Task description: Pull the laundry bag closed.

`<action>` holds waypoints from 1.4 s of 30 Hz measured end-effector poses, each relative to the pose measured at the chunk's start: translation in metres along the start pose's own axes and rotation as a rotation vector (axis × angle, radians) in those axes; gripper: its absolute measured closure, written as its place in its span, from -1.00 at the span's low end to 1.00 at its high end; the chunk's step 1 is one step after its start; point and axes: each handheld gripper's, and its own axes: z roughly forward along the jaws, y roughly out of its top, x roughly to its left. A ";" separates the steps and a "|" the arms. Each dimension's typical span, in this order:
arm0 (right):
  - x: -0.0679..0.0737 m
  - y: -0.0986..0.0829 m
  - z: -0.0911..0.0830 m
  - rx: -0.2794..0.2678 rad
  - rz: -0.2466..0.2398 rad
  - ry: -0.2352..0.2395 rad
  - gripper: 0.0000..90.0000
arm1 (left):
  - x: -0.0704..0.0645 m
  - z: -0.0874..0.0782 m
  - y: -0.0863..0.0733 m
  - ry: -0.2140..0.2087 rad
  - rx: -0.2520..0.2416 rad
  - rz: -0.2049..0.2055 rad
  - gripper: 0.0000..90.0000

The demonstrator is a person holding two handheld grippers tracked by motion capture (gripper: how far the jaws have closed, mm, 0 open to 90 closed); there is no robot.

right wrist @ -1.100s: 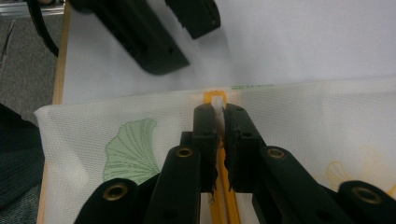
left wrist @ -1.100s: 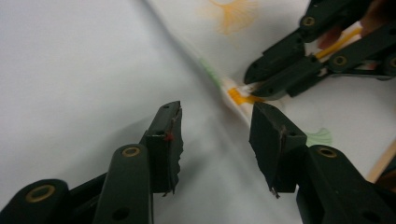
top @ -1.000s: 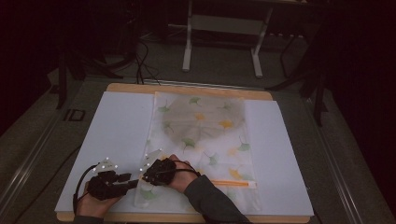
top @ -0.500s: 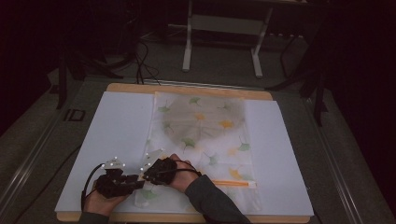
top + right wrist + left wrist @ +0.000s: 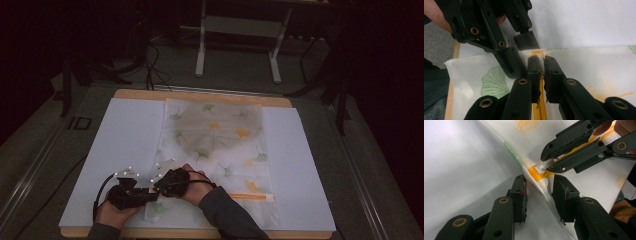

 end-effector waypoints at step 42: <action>-0.005 -0.014 0.005 0.014 0.015 0.053 0.87 | 0.002 0.005 -0.002 -0.110 0.046 0.003 0.96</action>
